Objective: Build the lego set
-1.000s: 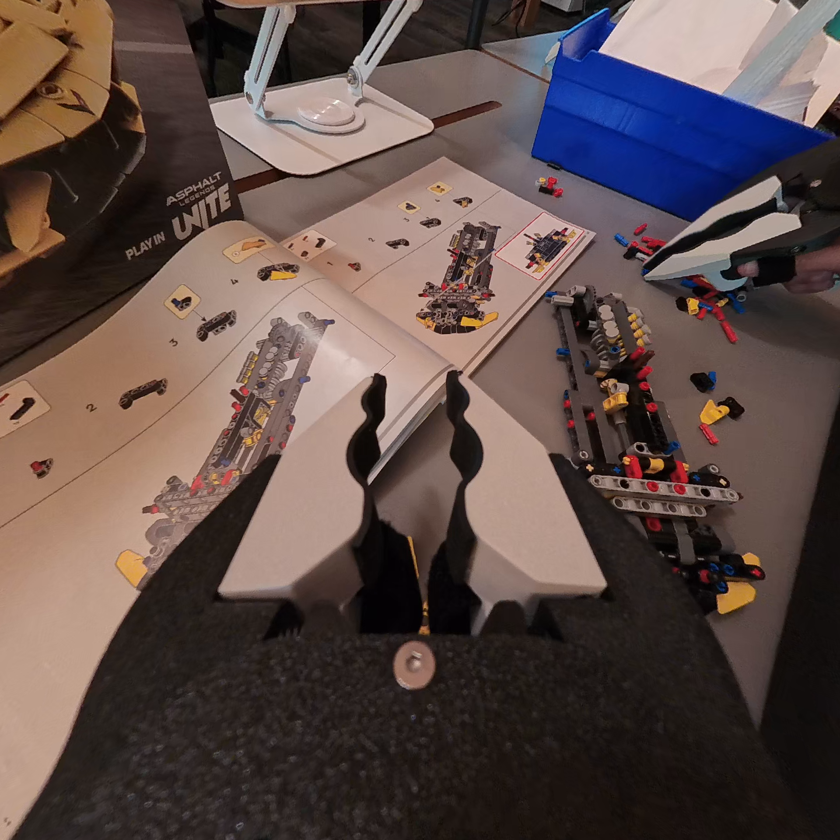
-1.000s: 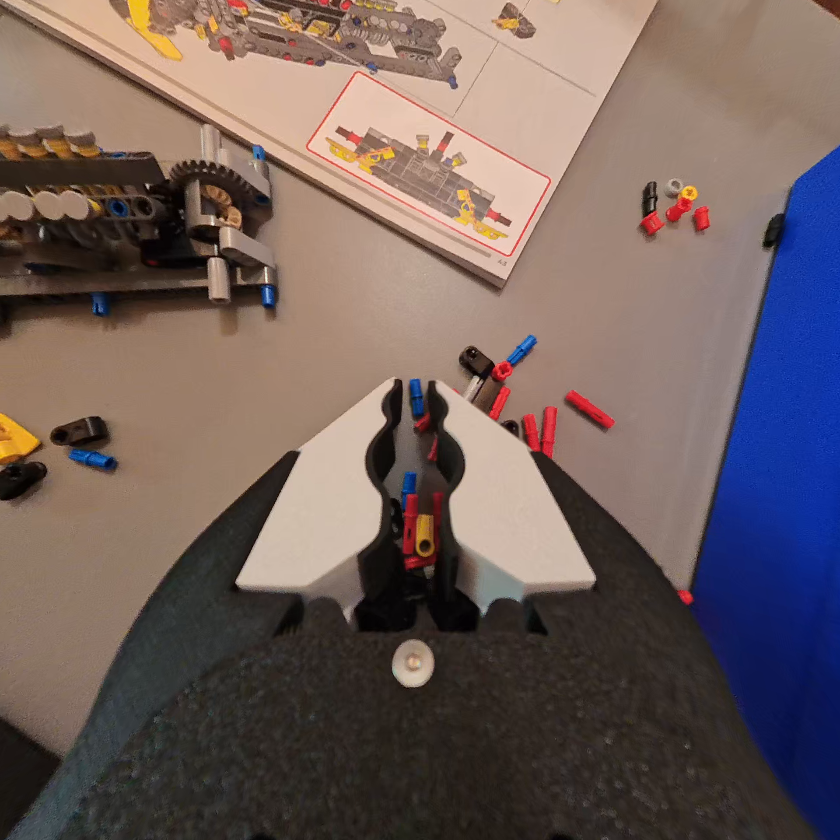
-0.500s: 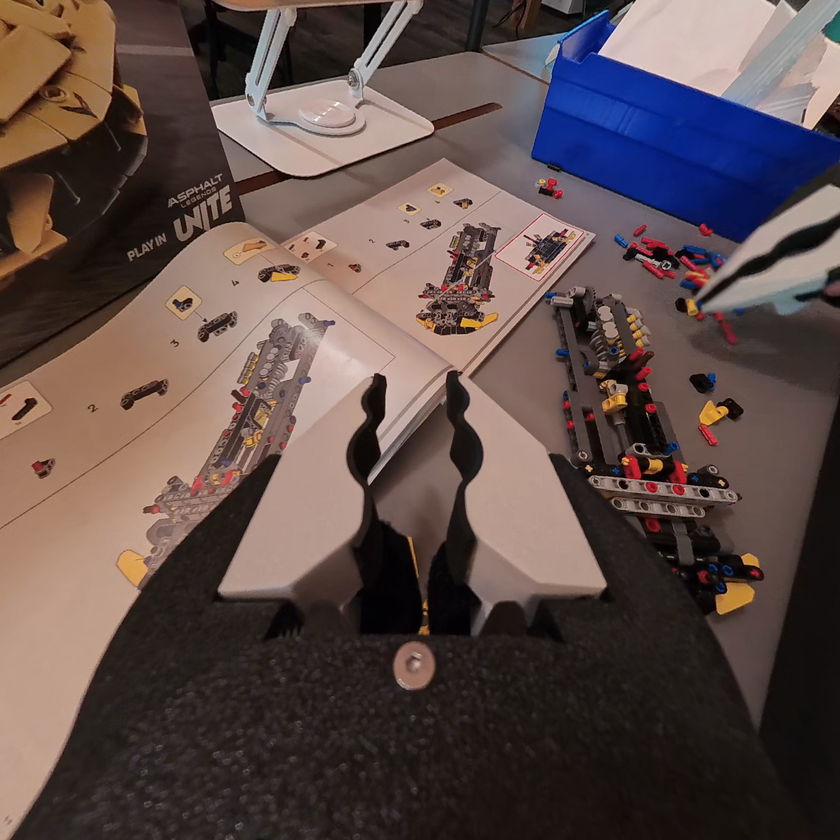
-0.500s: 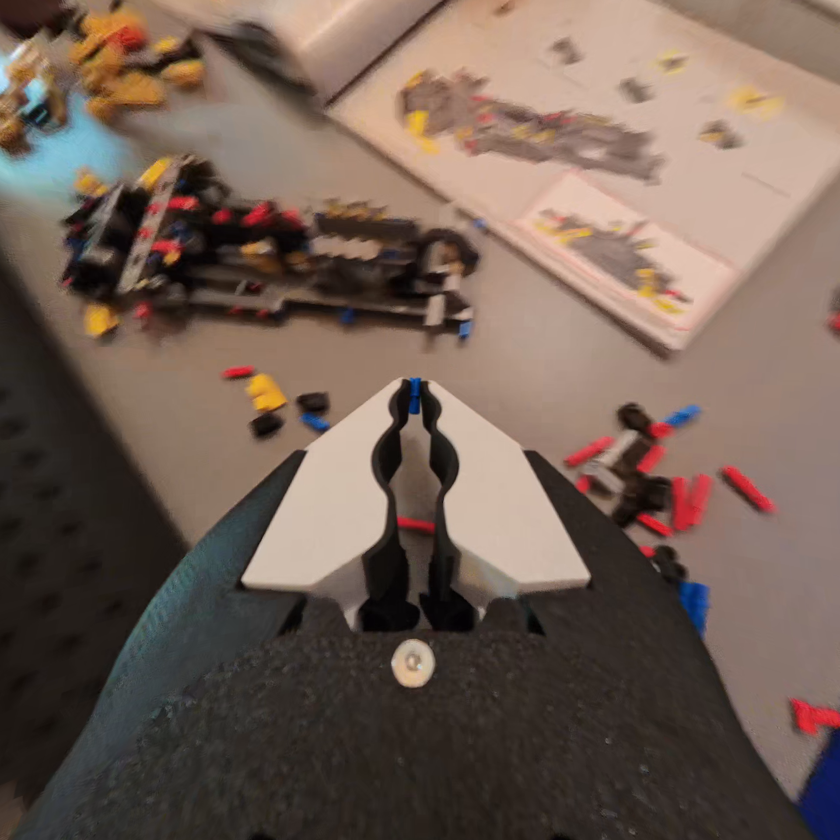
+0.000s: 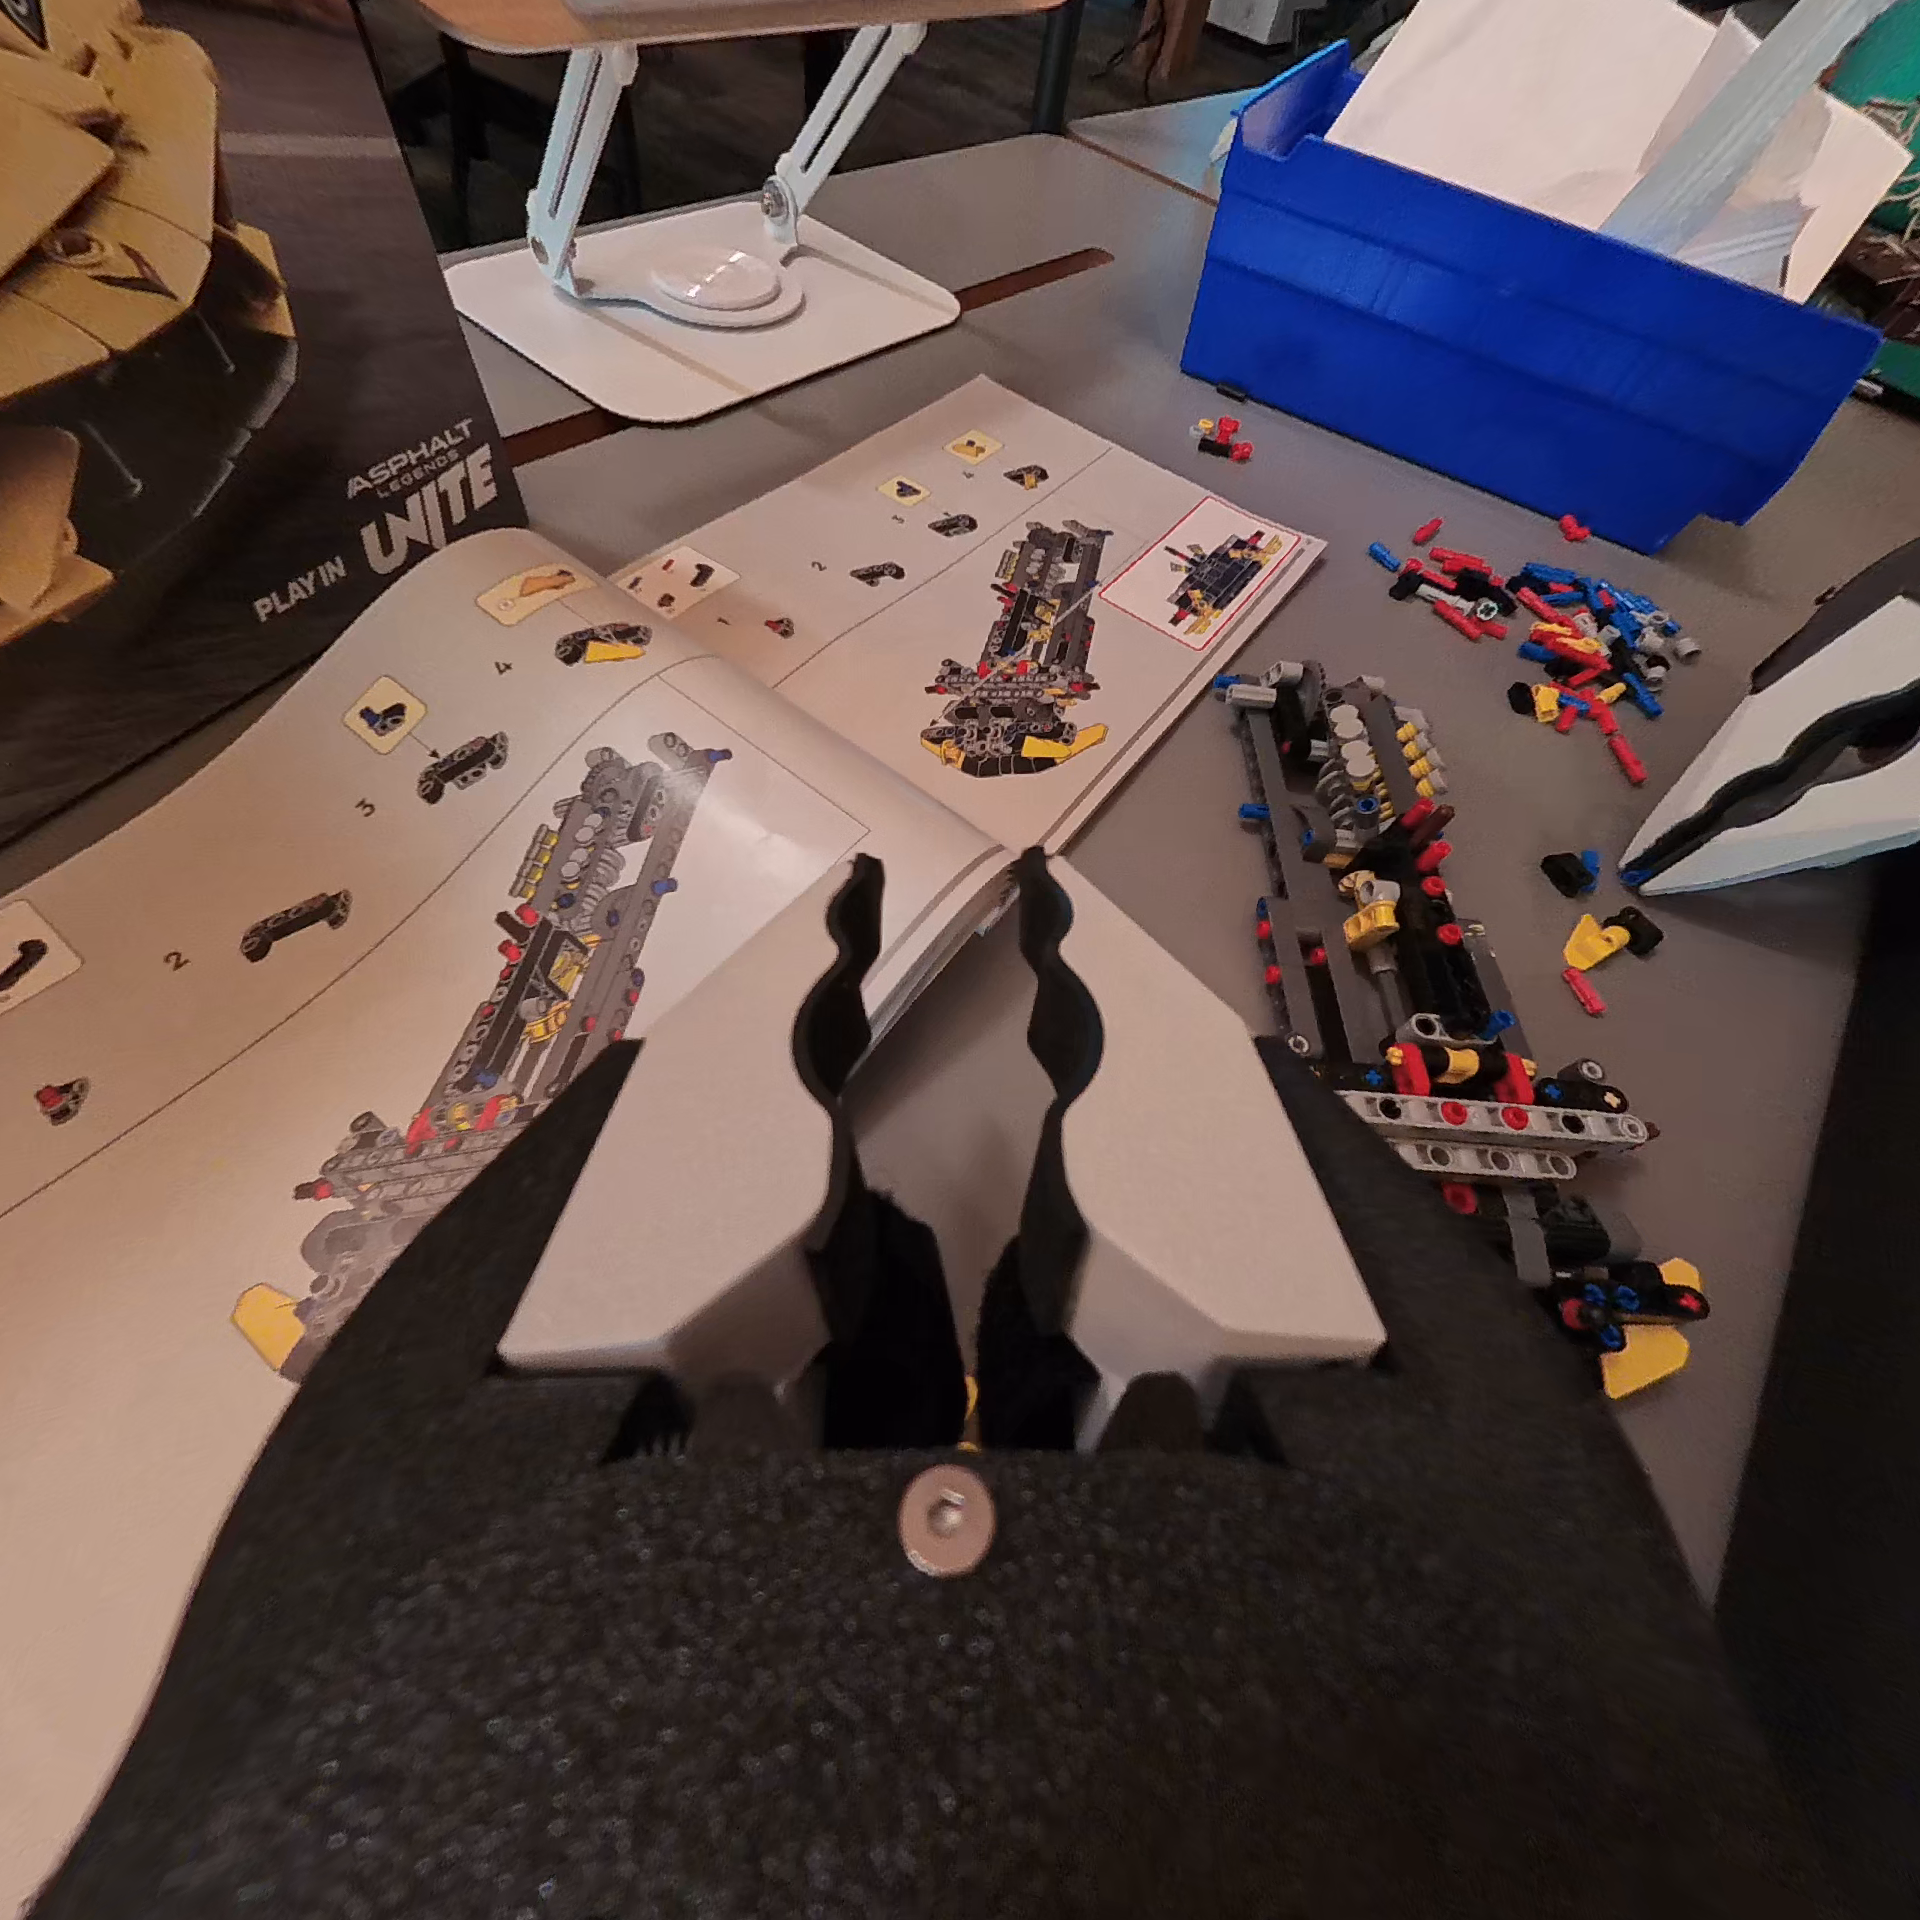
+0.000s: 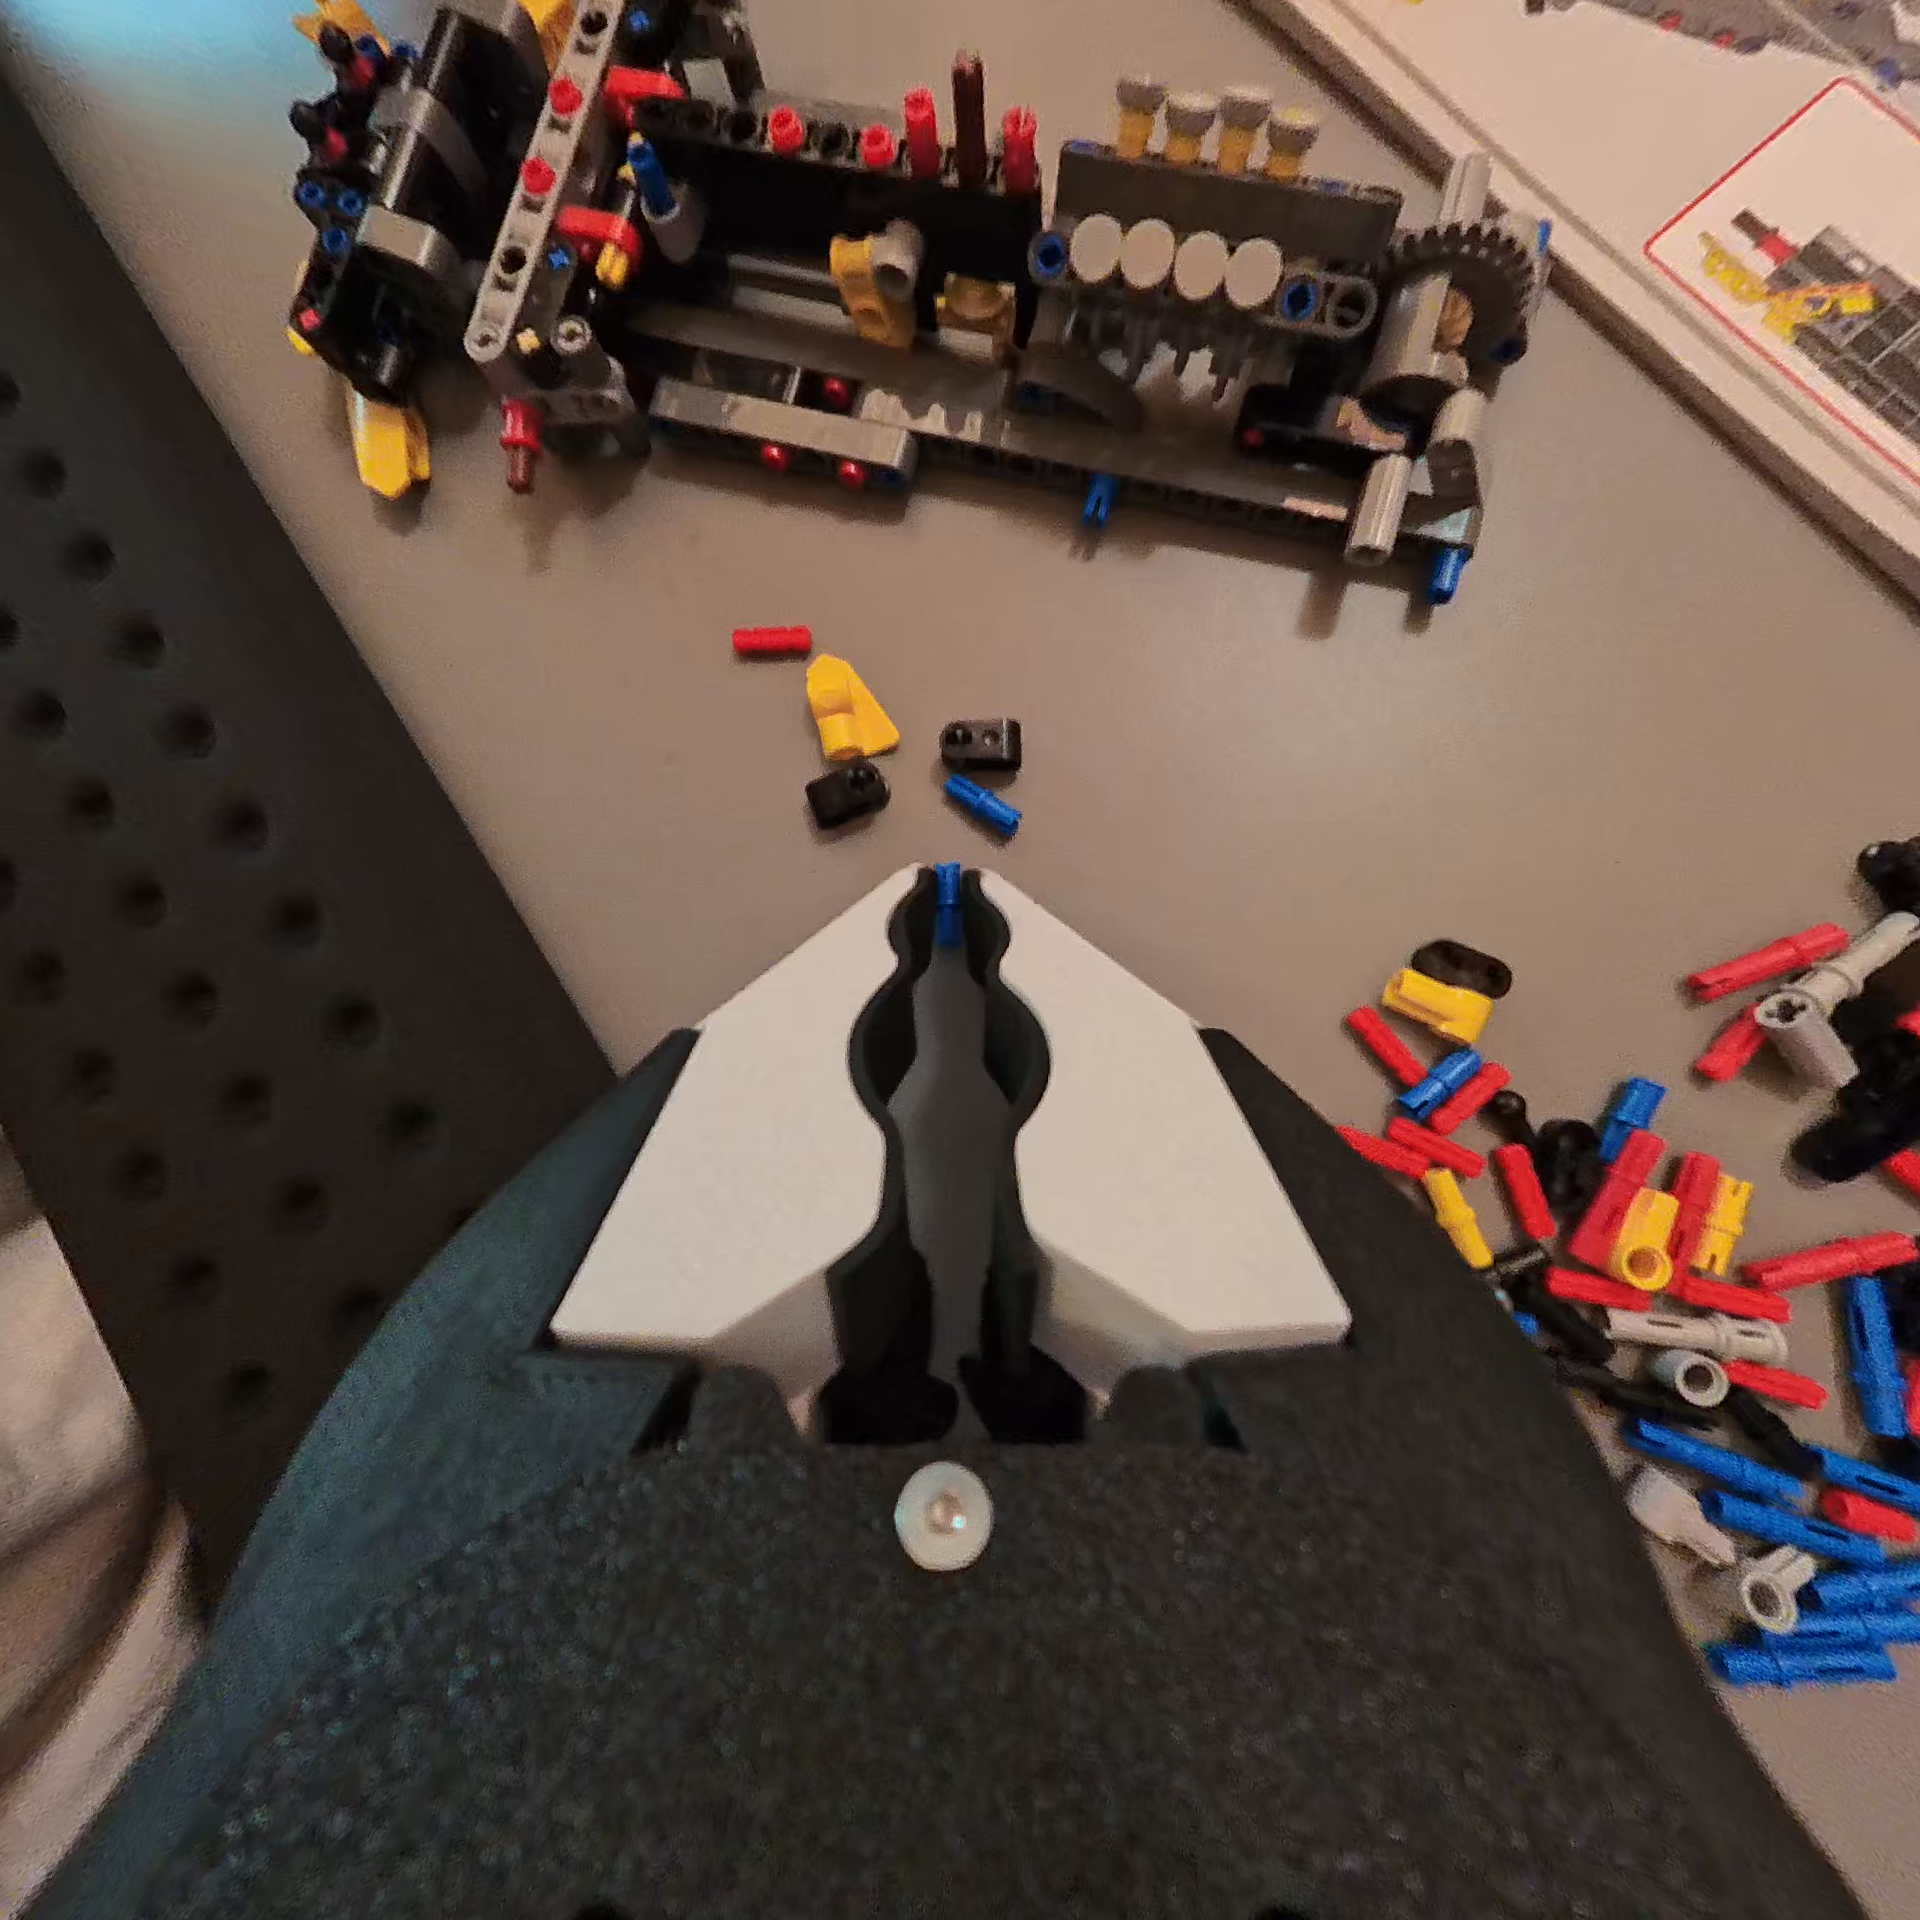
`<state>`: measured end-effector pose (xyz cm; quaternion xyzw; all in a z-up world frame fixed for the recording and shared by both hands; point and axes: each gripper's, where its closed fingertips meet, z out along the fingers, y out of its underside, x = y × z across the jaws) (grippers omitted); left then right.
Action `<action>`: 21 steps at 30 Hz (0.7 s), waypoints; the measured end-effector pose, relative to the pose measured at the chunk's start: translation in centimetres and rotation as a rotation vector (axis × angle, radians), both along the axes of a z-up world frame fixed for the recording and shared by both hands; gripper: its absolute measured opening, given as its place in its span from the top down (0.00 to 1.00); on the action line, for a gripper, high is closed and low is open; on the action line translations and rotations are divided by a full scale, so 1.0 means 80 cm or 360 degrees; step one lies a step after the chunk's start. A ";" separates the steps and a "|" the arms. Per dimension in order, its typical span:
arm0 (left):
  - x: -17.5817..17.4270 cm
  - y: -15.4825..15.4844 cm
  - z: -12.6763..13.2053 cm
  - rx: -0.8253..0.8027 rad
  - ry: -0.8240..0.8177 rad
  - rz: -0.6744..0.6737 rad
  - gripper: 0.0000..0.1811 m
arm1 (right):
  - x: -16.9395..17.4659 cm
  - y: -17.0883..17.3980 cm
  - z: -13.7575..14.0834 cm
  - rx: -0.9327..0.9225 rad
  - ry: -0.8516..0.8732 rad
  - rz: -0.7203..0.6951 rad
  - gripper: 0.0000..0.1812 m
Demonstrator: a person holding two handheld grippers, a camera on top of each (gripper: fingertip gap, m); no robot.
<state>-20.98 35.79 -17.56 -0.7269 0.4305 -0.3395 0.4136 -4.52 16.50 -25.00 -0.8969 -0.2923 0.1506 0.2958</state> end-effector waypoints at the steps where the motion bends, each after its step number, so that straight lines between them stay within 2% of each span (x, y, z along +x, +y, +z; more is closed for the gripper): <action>1: 0.000 -0.001 -0.001 0.0005 0.0007 -0.0003 0.86 | -0.002 0.001 0.000 0.0003 0.0011 0.0002 0.98; 6: 0.001 -0.001 -0.002 0.0017 0.0024 0.0000 0.86 | -0.003 0.006 0.000 0.0021 0.0031 -0.0007 0.98; 9: 0.000 0.000 -0.003 0.0017 0.0030 0.0007 0.86 | -0.002 0.013 0.010 0.0077 0.0092 -0.0041 0.93; 15: -0.003 0.005 -0.006 0.0029 0.0052 0.0036 0.86 | 0.023 0.066 0.067 0.0531 0.0384 -0.0379 0.89; 18: -0.006 0.009 -0.007 0.0007 0.0048 0.0058 0.86 | 0.032 0.085 0.080 0.0703 0.0498 -0.0572 0.89; 21: -0.019 0.017 0.009 0.0013 -0.0021 0.0116 0.86 | 0.029 0.087 0.092 0.0783 0.0531 -0.0592 0.89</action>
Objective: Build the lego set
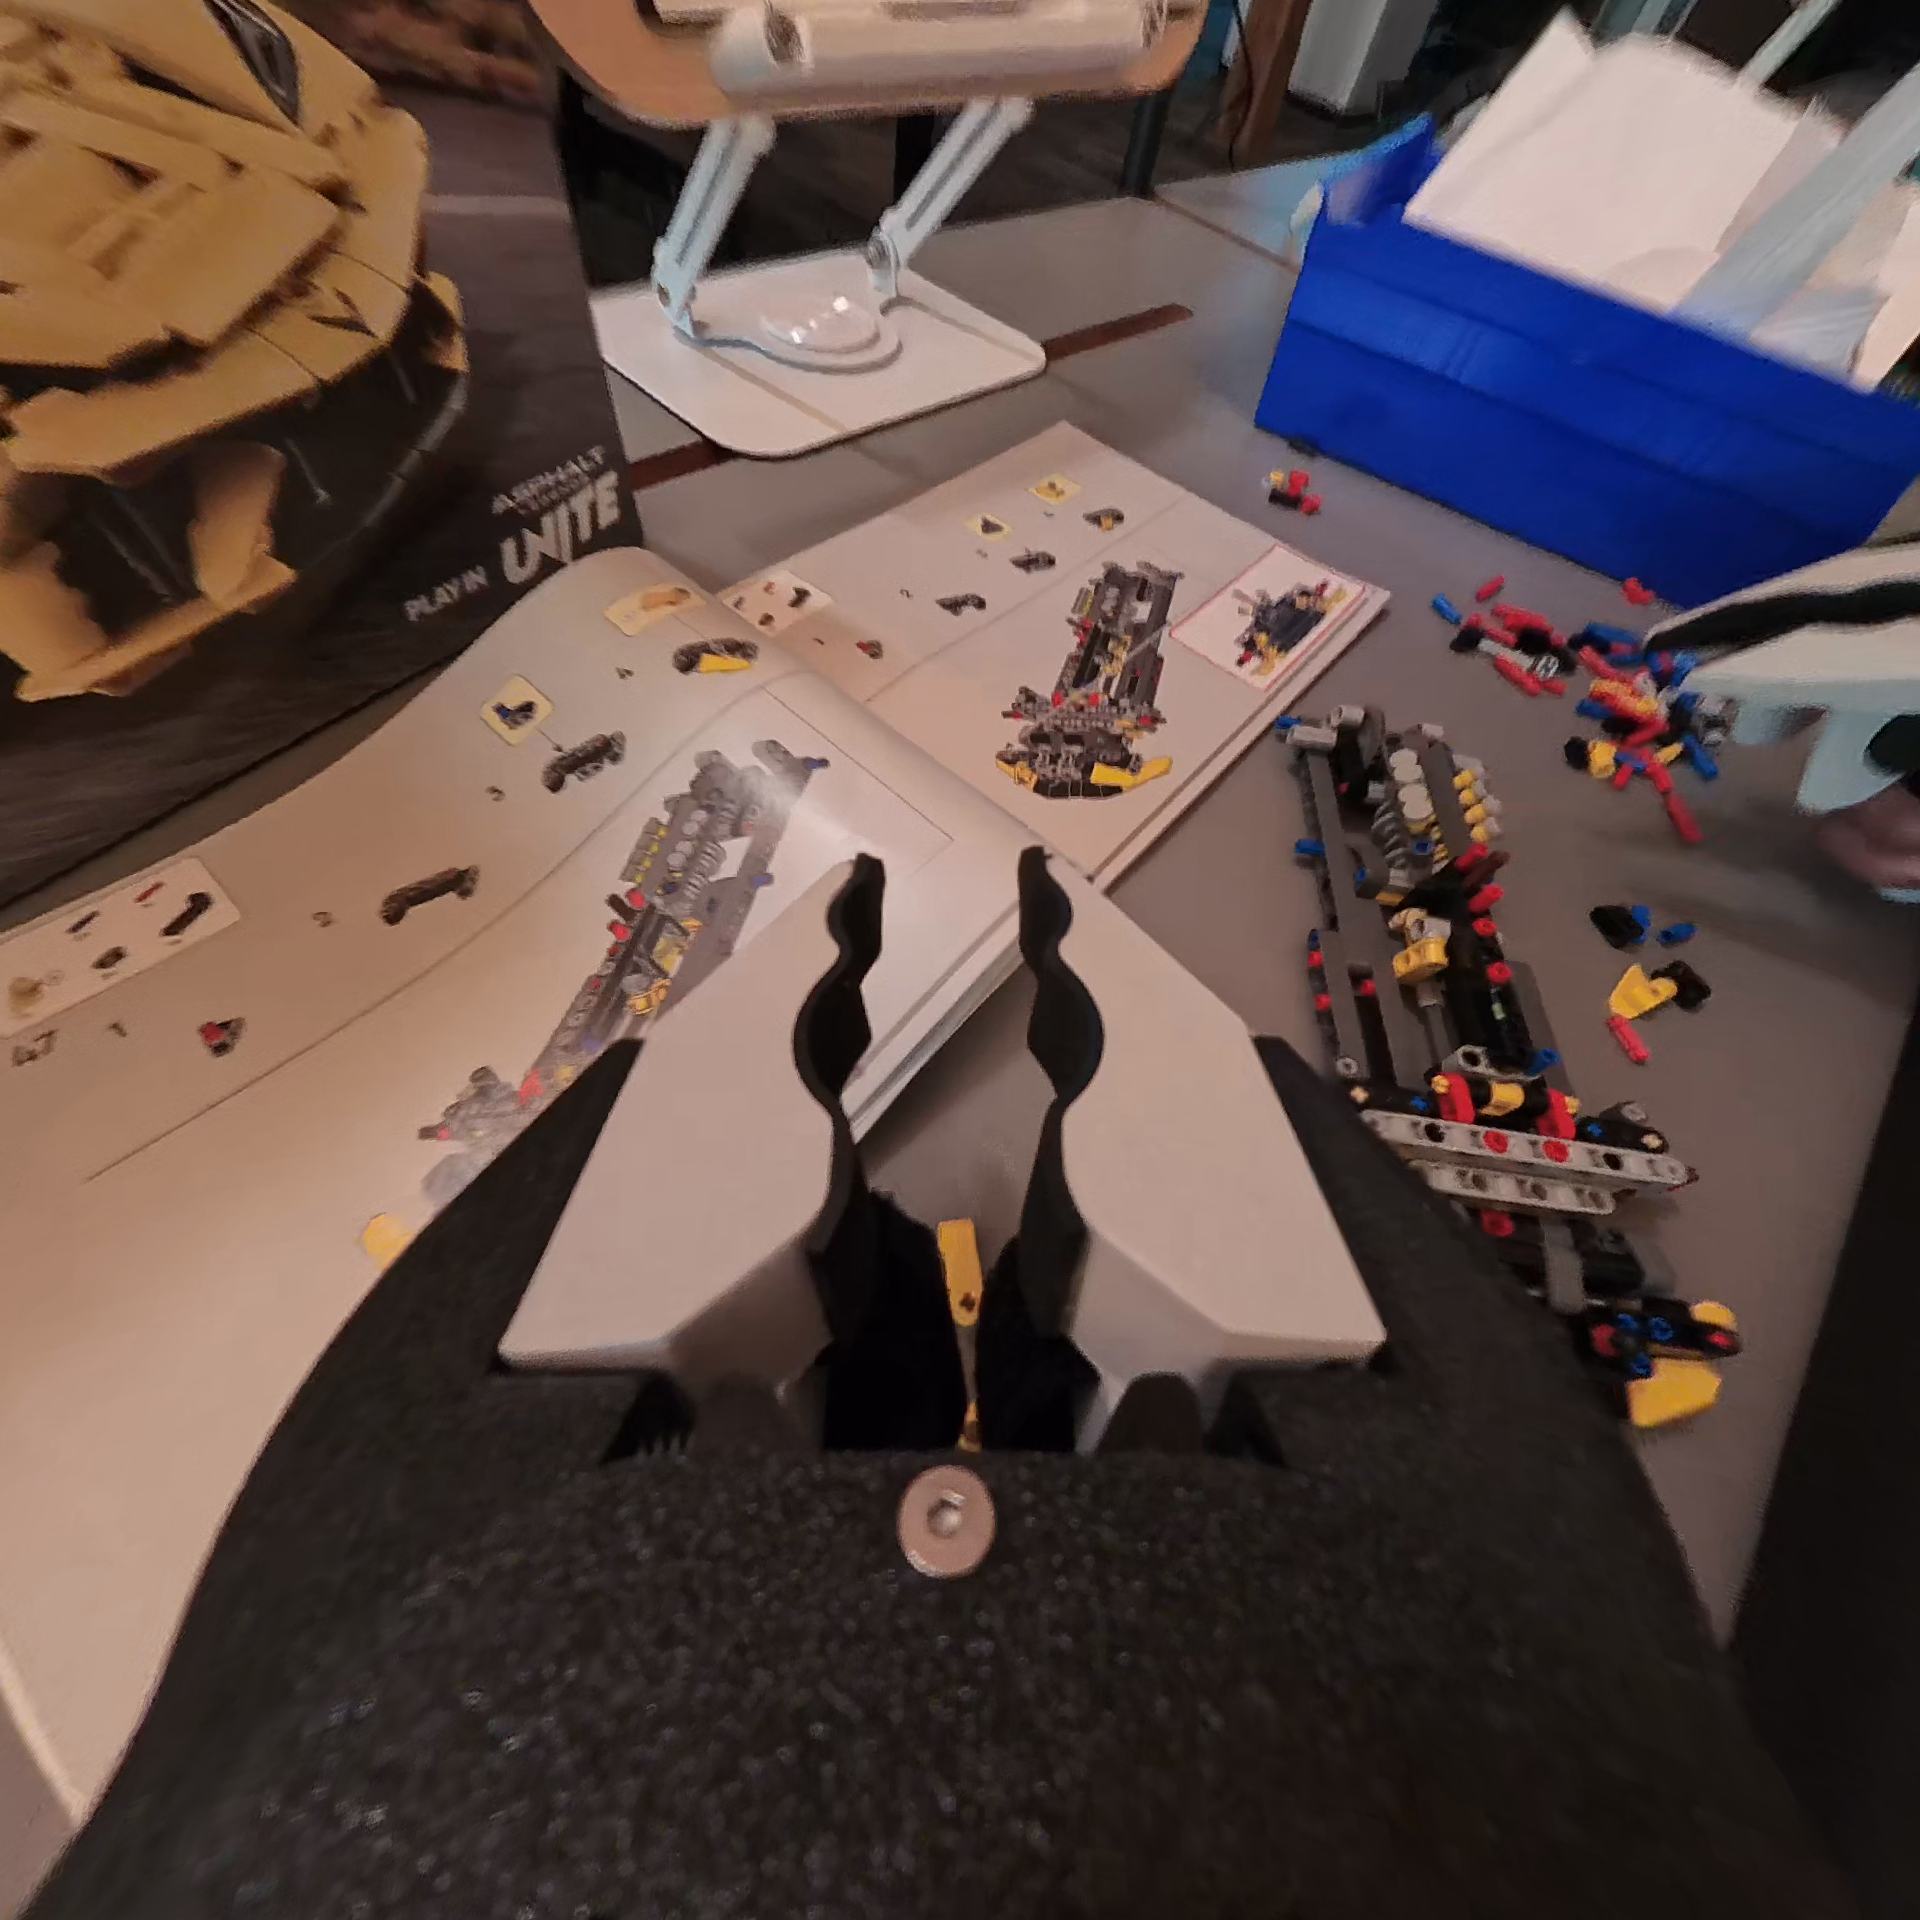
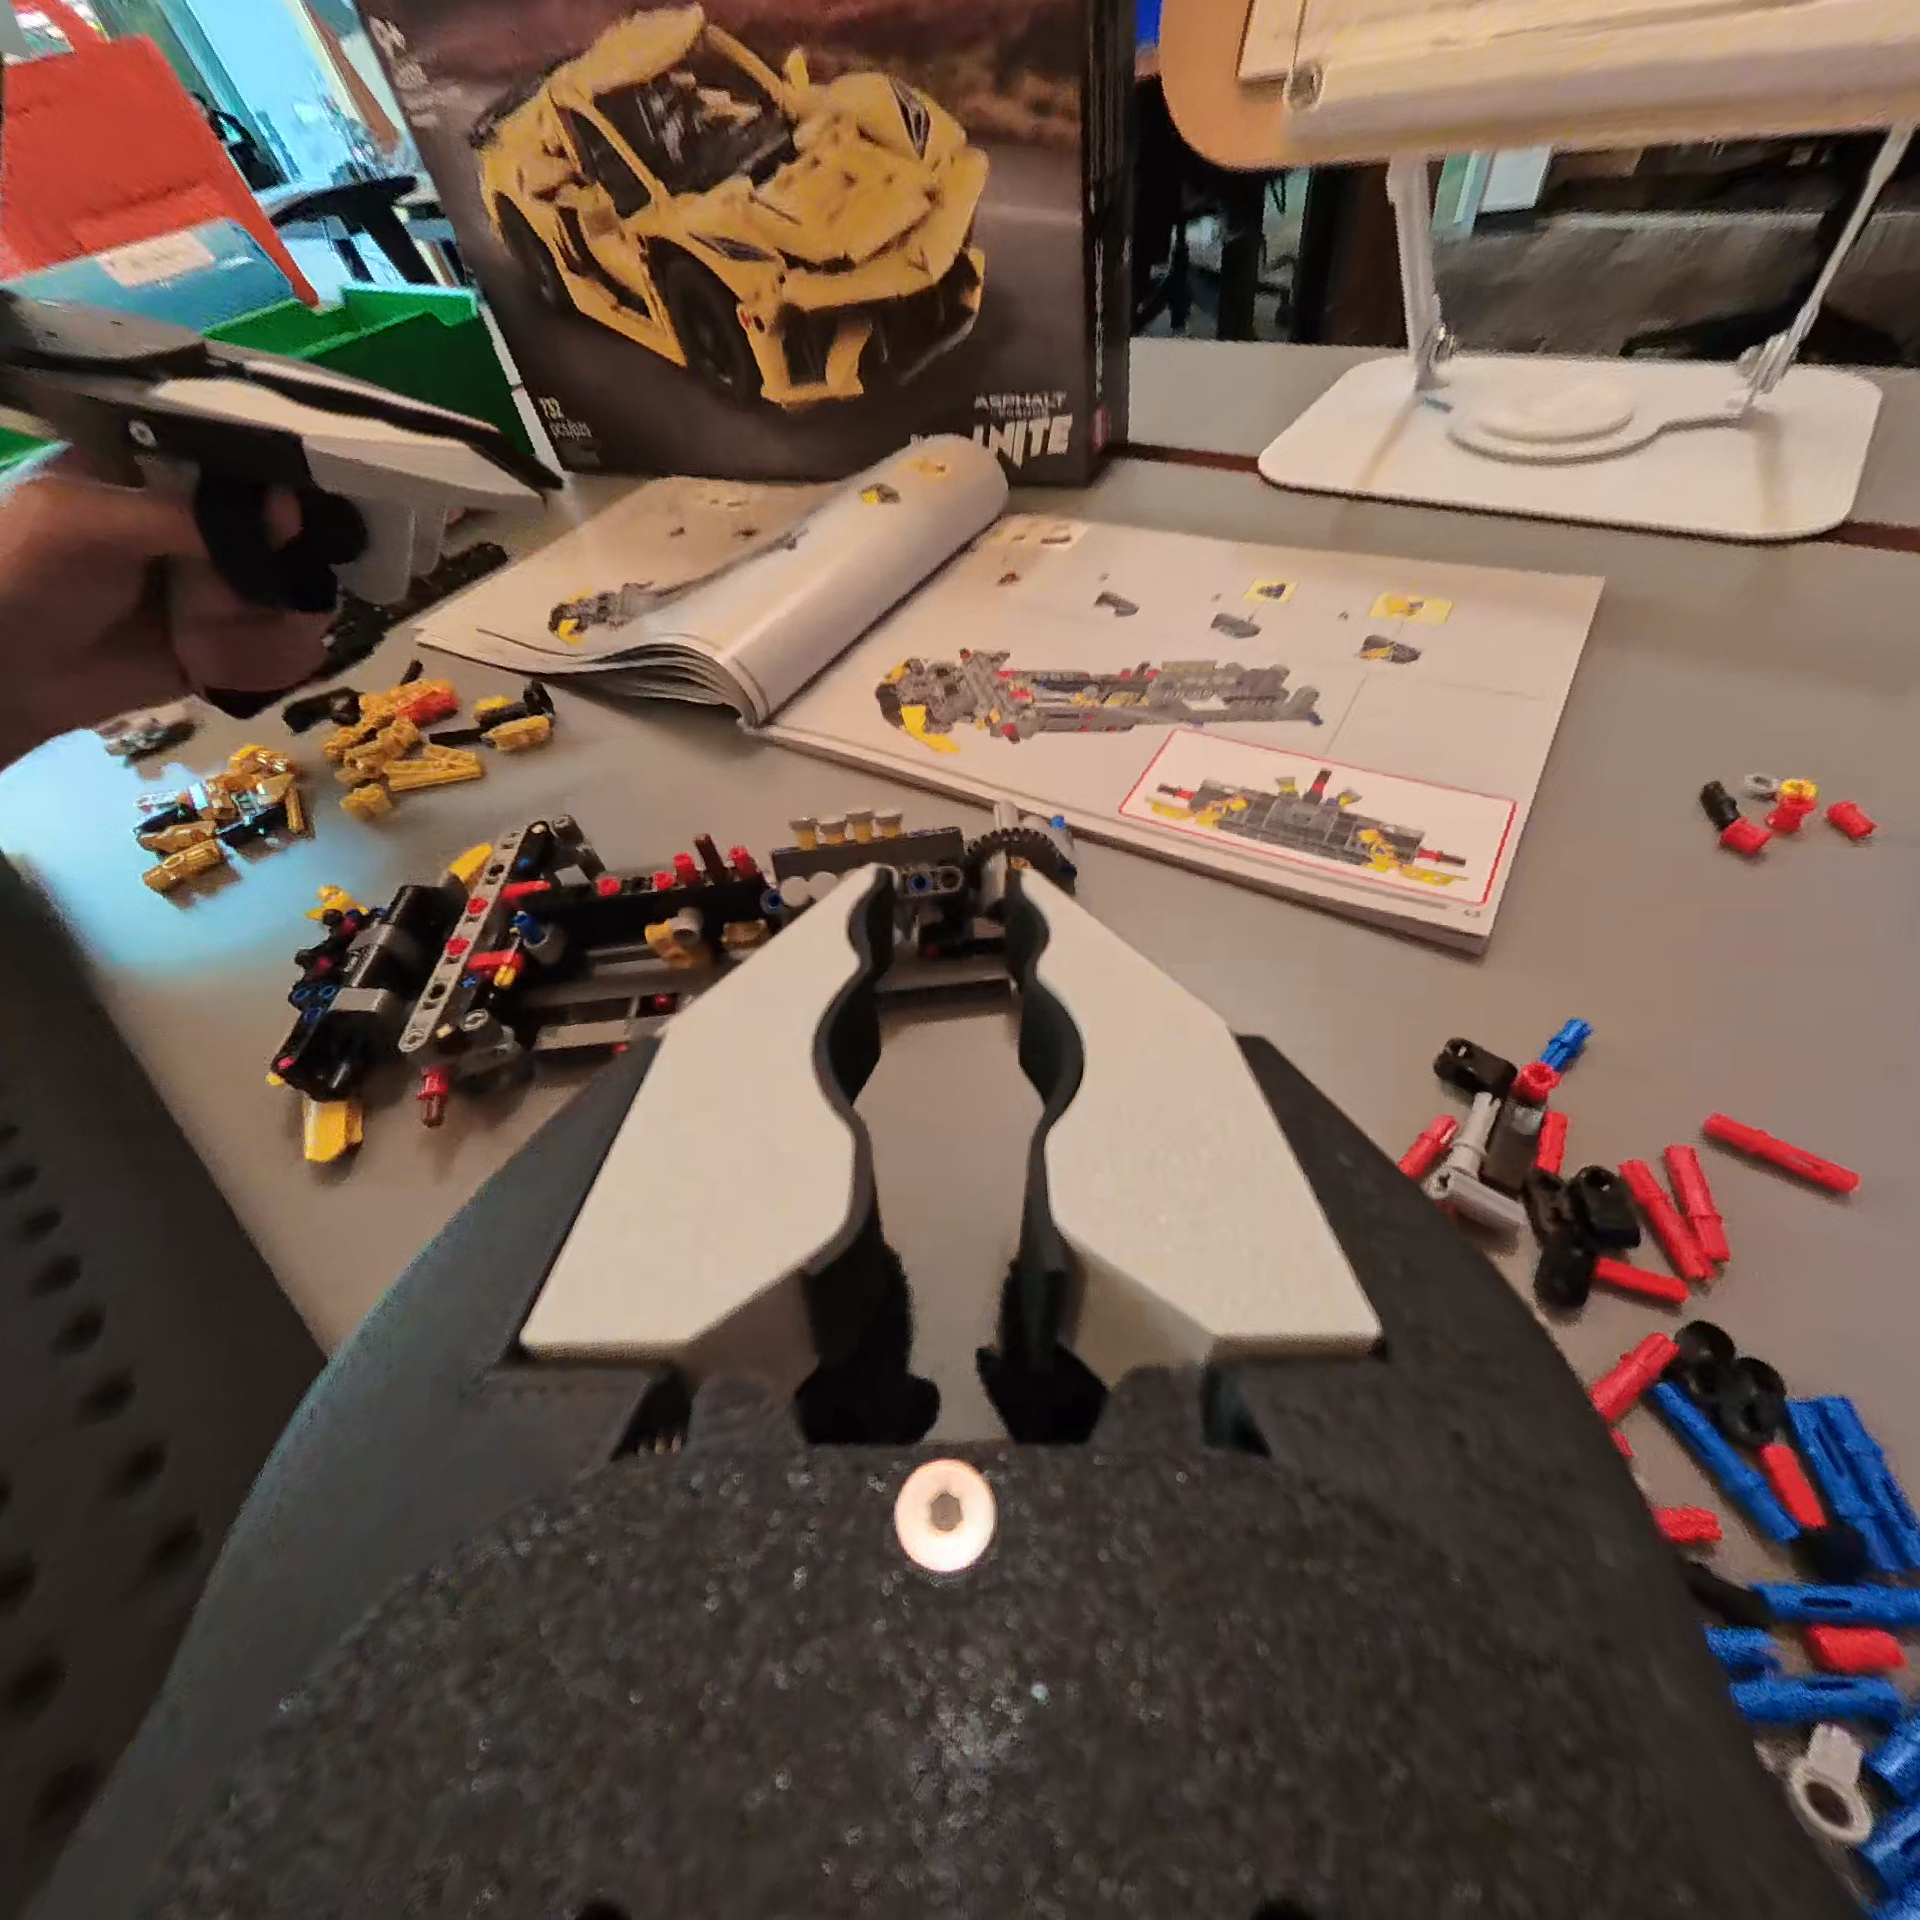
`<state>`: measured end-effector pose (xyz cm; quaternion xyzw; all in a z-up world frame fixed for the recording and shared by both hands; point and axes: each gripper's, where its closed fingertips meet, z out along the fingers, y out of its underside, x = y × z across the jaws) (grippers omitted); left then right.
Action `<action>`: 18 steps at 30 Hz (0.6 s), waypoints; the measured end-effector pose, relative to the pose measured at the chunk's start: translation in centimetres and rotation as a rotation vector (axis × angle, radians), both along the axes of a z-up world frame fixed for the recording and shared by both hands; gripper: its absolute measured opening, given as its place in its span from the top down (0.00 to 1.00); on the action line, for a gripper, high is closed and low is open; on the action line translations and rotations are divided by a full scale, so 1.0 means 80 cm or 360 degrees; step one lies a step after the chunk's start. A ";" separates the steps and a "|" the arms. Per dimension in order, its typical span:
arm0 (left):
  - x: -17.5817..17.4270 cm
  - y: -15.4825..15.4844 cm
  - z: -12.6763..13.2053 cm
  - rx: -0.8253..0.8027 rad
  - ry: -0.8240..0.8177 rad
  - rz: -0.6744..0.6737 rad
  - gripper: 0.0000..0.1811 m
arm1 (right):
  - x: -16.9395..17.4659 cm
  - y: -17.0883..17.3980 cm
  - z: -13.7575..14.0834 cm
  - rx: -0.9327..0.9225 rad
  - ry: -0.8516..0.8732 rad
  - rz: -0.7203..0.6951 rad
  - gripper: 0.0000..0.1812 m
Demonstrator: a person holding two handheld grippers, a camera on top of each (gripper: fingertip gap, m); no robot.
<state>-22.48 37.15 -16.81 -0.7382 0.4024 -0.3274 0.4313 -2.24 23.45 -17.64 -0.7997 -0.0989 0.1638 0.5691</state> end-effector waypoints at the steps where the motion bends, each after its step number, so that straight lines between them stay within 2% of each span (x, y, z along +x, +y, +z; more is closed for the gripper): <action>1: -0.009 0.001 0.009 -0.0015 -0.0042 0.0022 0.86 | -0.001 -0.001 0.000 0.0009 -0.0011 0.0013 0.90; 3: -0.039 -0.003 0.023 -0.0042 -0.0059 0.0052 0.86 | -0.006 -0.003 -0.005 -0.0019 0.0001 0.0063 0.90; 6: -0.106 -0.014 0.027 0.0020 0.0081 0.0151 0.86 | -0.008 -0.004 0.001 0.0021 0.0009 0.0081 0.90; 8: -0.155 -0.024 0.025 0.0048 0.0192 0.0243 0.86 | -0.010 -0.004 -0.004 -0.0003 -0.0030 0.0090 0.90; 10: -0.193 -0.048 0.014 -0.0042 0.0288 0.0258 0.85 | -0.013 -0.004 -0.006 -0.0001 -0.0078 0.0100 0.90; 14: -0.231 -0.093 -0.012 -0.0162 0.0411 0.0268 0.84 | -0.014 -0.005 -0.008 0.0008 -0.0161 0.0091 0.90; 18: -0.251 -0.103 -0.040 -0.0223 0.0481 0.0355 0.84 | -0.017 -0.005 -0.010 0.0016 -0.0206 0.0093 0.90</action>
